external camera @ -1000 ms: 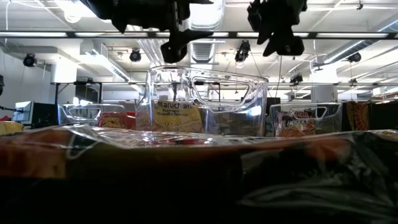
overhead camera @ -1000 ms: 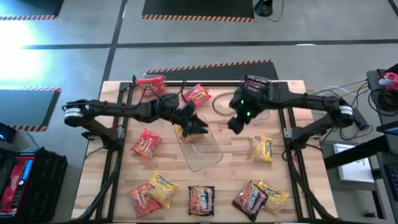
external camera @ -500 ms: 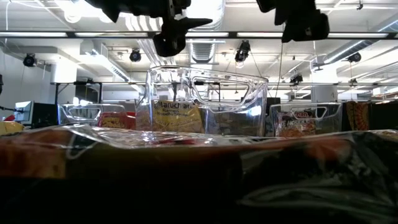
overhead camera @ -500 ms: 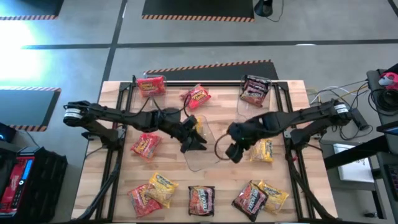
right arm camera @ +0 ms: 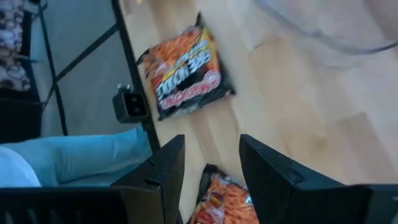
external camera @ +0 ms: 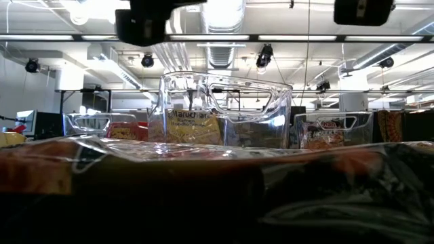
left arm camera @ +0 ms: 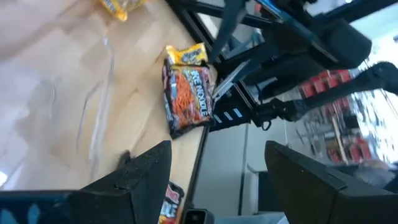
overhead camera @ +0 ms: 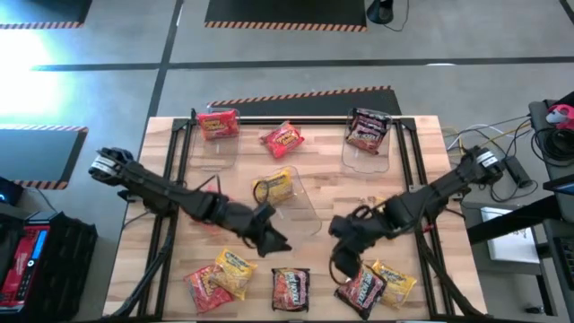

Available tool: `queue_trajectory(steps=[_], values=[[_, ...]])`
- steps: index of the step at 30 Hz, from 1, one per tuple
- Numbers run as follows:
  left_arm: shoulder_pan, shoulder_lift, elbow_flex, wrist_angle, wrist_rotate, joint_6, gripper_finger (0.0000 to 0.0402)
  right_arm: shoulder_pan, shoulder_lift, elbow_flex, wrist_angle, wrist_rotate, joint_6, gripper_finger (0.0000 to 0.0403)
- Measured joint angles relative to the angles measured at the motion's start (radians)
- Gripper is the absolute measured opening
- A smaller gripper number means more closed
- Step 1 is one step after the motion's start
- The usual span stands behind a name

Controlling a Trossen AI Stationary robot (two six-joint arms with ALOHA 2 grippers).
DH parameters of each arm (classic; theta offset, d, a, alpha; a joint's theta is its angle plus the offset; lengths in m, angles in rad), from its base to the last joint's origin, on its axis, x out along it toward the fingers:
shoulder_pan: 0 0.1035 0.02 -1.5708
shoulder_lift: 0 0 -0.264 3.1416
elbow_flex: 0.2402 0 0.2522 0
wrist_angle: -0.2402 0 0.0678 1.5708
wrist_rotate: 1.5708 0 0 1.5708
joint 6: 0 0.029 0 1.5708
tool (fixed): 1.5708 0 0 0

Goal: Sort Maruchan noodles
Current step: Put the left black noodle pack into the top right transparent bin

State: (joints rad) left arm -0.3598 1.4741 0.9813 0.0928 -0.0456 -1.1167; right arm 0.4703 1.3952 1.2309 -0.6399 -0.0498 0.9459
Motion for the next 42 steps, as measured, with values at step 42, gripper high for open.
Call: queue_trajectory(steps=[42], values=[[-0.344, 0.439, 0.001, 0.225, -0.194, -0.790, 0.0241, 0.150, 0.097, -0.402, 0.792, 0.223, 0.547, 0.0134]])
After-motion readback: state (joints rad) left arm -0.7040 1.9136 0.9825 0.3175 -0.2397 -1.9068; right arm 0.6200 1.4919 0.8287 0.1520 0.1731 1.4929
